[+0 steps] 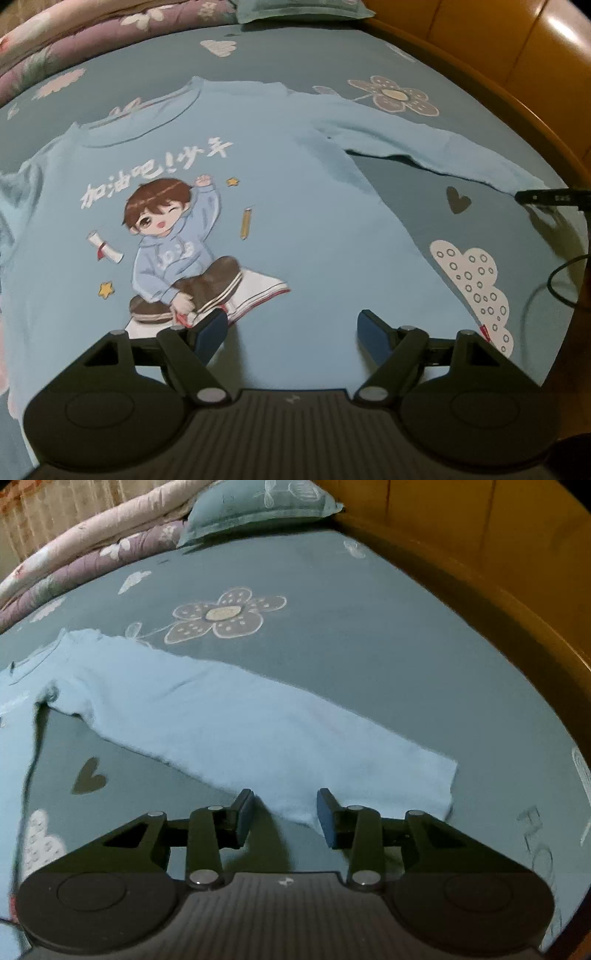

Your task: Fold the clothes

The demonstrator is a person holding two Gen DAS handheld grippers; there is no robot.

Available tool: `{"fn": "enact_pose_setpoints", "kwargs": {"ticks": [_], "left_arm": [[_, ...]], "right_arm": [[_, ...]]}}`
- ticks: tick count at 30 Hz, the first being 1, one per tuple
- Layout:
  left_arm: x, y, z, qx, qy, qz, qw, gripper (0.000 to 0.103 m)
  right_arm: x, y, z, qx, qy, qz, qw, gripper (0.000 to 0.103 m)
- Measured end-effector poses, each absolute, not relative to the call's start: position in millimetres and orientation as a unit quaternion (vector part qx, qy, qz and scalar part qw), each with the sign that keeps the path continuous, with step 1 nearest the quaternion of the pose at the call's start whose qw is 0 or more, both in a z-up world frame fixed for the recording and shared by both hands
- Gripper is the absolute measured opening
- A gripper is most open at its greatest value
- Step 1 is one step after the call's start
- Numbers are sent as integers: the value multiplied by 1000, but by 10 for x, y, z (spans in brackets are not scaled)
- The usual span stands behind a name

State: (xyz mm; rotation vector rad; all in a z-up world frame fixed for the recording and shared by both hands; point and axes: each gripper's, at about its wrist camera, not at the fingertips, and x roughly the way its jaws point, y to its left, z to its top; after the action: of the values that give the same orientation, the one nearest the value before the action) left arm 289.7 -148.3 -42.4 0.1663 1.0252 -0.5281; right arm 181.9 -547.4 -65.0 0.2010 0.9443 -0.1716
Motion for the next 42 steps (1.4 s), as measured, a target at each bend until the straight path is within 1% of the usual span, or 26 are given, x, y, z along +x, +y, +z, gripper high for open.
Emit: {"fn": "enact_pose_setpoints", "kwargs": {"ticks": [2, 6, 8, 9, 10, 11, 13, 15, 16, 17, 21, 24, 27, 30, 31, 34, 36, 38, 40, 42], "left_arm": [[2895, -1499, -422, 76, 486, -255, 833, 78], [2920, -1548, -421, 78, 487, -257, 831, 78], [2932, -1579, -414, 82, 486, -257, 831, 78], [2924, -1590, -400, 84, 484, -260, 831, 78], [2912, -1593, -385, 85, 482, -261, 832, 78], [2896, -1589, -369, 87, 479, -261, 833, 78], [2878, -1547, -354, 87, 478, -256, 836, 78], [2880, -1482, -365, 81, 481, -245, 838, 78], [2887, -1451, -375, 79, 482, -237, 839, 78], [2894, -1421, -386, 76, 484, -230, 841, 78], [2884, -1348, -390, 71, 483, -209, 847, 78], [2831, -1314, -377, 70, 481, -199, 851, 78], [2760, -1265, -377, 69, 482, -186, 854, 78], [2688, -1163, -362, 65, 483, -166, 858, 78], [2667, -1120, -356, 61, 483, -159, 859, 78], [2612, -986, -340, 48, 484, -140, 863, 78], [2596, -916, -335, 40, 483, -129, 865, 78], [2598, -872, -342, 34, 484, -120, 866, 79], [2614, -856, -358, 33, 486, -116, 866, 79], [2634, -859, -376, 34, 488, -114, 865, 79]], "right_arm": [[1718, -5495, -567, 116, 461, -66, 878, 42], [1613, -5723, -428, 157, 407, -120, 892, 43], [1685, -5908, -456, 182, 388, -151, 891, 43], [1708, -5964, -513, 181, 390, -159, 888, 43], [1731, -6021, -571, 181, 393, -167, 886, 37], [1754, -6077, -628, 180, 396, -174, 883, 27], [1760, -6158, -646, 182, 404, -195, 875, 15], [1779, -6086, -529, 159, 401, -222, 875, 26], [1835, -5973, -467, 144, 397, -210, 882, 36], [1897, -5857, -409, 131, 392, -196, 889, 37], [2420, -5256, -346, 118, 383, -81, 913, 39], [2936, -4756, -474, 99, 385, -29, 917, 41], [3289, -4431, -680, 84, 391, -3, 916, 42], [3499, -4383, -891, 45, 403, -32, 913, 41], [3535, -4437, -907, 38, 392, -43, 918, 41], [3708, -4509, -843, 39, 400, -84, 912, 42], [3625, -4474, -711, 60, 389, -45, 918, 42], [3523, -4290, -611, 73, 379, 31, 922, 44], [3457, -4065, -608, 65, 374, 99, 920, 44], [3498, -3882, -749, 51, 390, 119, 912, 44]]}}
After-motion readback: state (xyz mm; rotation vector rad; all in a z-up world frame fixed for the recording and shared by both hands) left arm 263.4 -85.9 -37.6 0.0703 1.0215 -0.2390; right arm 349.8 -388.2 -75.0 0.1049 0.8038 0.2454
